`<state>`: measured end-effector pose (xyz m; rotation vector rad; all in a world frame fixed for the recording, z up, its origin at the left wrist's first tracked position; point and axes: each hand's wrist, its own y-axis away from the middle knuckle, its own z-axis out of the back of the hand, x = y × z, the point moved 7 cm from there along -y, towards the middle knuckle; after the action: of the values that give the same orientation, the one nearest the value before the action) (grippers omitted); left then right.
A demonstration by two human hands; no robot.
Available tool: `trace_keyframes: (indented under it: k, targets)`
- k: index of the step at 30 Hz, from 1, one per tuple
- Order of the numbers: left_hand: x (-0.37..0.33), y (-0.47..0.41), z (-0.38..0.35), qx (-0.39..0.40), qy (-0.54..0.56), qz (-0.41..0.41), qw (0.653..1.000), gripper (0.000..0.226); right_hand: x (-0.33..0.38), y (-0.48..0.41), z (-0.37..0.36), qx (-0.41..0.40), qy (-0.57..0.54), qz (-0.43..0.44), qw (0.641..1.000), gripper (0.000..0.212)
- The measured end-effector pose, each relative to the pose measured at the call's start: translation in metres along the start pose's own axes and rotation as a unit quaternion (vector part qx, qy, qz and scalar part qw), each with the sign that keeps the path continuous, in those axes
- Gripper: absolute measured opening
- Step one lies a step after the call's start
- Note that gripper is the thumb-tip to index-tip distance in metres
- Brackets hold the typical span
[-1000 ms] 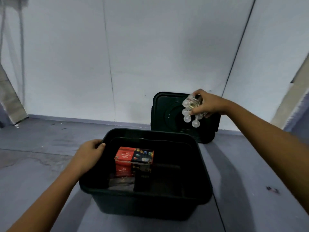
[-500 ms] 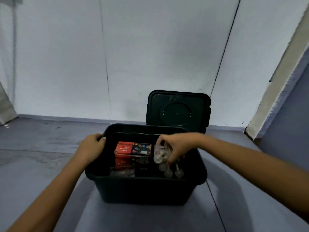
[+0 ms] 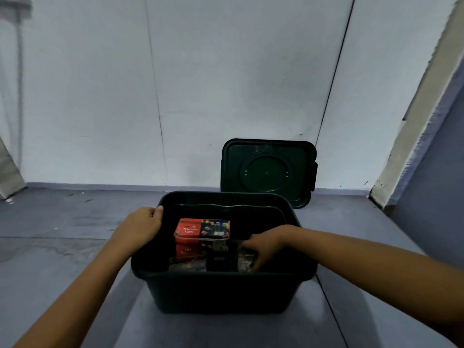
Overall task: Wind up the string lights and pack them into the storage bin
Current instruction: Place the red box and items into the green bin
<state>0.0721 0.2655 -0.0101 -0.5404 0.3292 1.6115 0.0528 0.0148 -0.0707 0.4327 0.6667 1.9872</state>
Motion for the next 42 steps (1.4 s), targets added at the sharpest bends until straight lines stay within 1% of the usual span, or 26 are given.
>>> trace_keyframes:
  k: [2, 3, 5, 6, 7, 9, 10, 12, 13, 14, 17, 18, 20, 22, 24, 25, 26, 27, 28, 31, 34, 35, 38, 40, 42]
  targets:
    - [-0.006, -0.007, 0.005, 0.015, -0.046, 0.006, 0.999, 0.057, -0.001, 0.016, 0.019, -0.043, -0.029, 0.016, 0.999, 0.075]
    - [-0.012, -0.011, 0.010, 0.013, -0.054, -0.001, 0.998, 0.058, -0.002, 0.029, 0.032, -0.072, -0.055, 0.021, 0.996, 0.073]
    - [-0.037, -0.023, 0.020, 0.000, -0.029, -0.035, 0.999, 0.055, -0.015, 0.056, 0.067, -0.152, -0.104, 0.019, 0.983, 0.061]
    - [-0.052, -0.031, 0.024, -0.010, -0.006, -0.057, 0.998, 0.053, -0.027, 0.069, 0.085, -0.205, -0.135, 0.011, 0.969, 0.053]
    - [-0.071, -0.041, 0.027, -0.019, 0.022, -0.080, 0.996, 0.051, -0.042, 0.082, 0.104, -0.266, -0.173, -0.002, 0.948, 0.049]
    - [-0.104, -0.063, 0.022, -0.015, 0.082, -0.109, 0.990, 0.049, -0.084, 0.100, 0.132, -0.374, -0.266, -0.038, 0.888, 0.050]
    - [-0.118, -0.071, 0.016, -0.001, 0.111, -0.113, 0.987, 0.048, -0.105, 0.103, 0.138, -0.417, -0.313, -0.059, 0.851, 0.053]
    - [-0.143, -0.093, -0.005, 0.041, 0.157, -0.111, 0.981, 0.049, -0.151, 0.102, 0.145, -0.478, -0.390, -0.096, 0.781, 0.059]
    - [-0.149, -0.101, -0.017, 0.068, 0.178, -0.097, 0.977, 0.050, -0.168, 0.095, 0.142, -0.490, -0.416, -0.113, 0.758, 0.062]
    - [-0.157, -0.109, -0.030, 0.093, 0.202, -0.078, 0.972, 0.052, -0.186, 0.088, 0.138, -0.492, -0.432, -0.138, 0.743, 0.066]
    - [-0.166, -0.117, -0.065, 0.164, 0.260, -0.015, 0.951, 0.061, -0.230, 0.062, 0.110, -0.460, -0.462, -0.220, 0.726, 0.076]
    - [-0.168, -0.118, -0.075, 0.178, 0.282, 0.001, 0.943, 0.063, -0.237, 0.057, 0.100, -0.441, -0.478, -0.235, 0.722, 0.080]
    - [-0.175, -0.117, -0.089, 0.200, 0.339, 0.034, 0.918, 0.063, -0.248, 0.045, 0.081, -0.414, -0.530, -0.232, 0.703, 0.084]
    - [-0.181, -0.113, -0.097, 0.220, 0.392, 0.064, 0.891, 0.064, -0.256, 0.037, 0.065, -0.396, -0.563, -0.234, 0.687, 0.081]
    - [-0.182, -0.114, -0.100, 0.227, 0.421, 0.079, 0.875, 0.067, -0.270, 0.026, 0.053, -0.393, -0.564, -0.239, 0.686, 0.068]
    - [-0.180, -0.116, -0.101, 0.229, 0.428, 0.086, 0.870, 0.068, -0.271, 0.023, 0.052, -0.394, -0.567, -0.232, 0.685, 0.056]
    - [-0.180, -0.117, -0.100, 0.233, 0.432, 0.092, 0.866, 0.068, -0.271, 0.024, 0.052, -0.409, -0.573, -0.223, 0.674, 0.042]
    - [-0.176, -0.120, -0.100, 0.235, 0.432, 0.094, 0.865, 0.069, -0.265, 0.027, 0.054, -0.418, -0.585, -0.214, 0.661, 0.030]
    - [-0.174, -0.121, -0.099, 0.238, 0.439, 0.091, 0.862, 0.069, -0.259, 0.031, 0.055, -0.425, -0.608, -0.201, 0.640, 0.021]
    - [-0.167, -0.124, -0.087, 0.223, 0.452, 0.059, 0.862, 0.067, -0.248, 0.035, 0.054, -0.447, -0.653, -0.165, 0.589, 0.027]
    - [-0.152, -0.129, -0.055, 0.163, 0.483, 0.028, 0.860, 0.067, -0.226, 0.050, 0.063, -0.487, -0.682, -0.113, 0.534, 0.012]
    - [-0.146, -0.131, -0.042, 0.140, 0.499, 0.015, 0.855, 0.067, -0.217, 0.056, 0.068, -0.493, -0.698, -0.082, 0.512, 0.013]
    - [-0.127, -0.126, -0.005, 0.105, 0.564, -0.021, 0.819, 0.060, -0.185, 0.078, 0.086, -0.507, -0.724, 0.035, 0.467, 0.029]
    - [-0.110, -0.107, 0.014, 0.104, 0.573, -0.045, 0.812, 0.061, -0.170, 0.091, 0.084, -0.523, -0.729, 0.061, 0.438, 0.032]
    - [-0.093, -0.084, 0.026, 0.113, 0.573, -0.066, 0.809, 0.060, -0.150, 0.104, 0.080, -0.527, -0.730, 0.076, 0.428, 0.034]
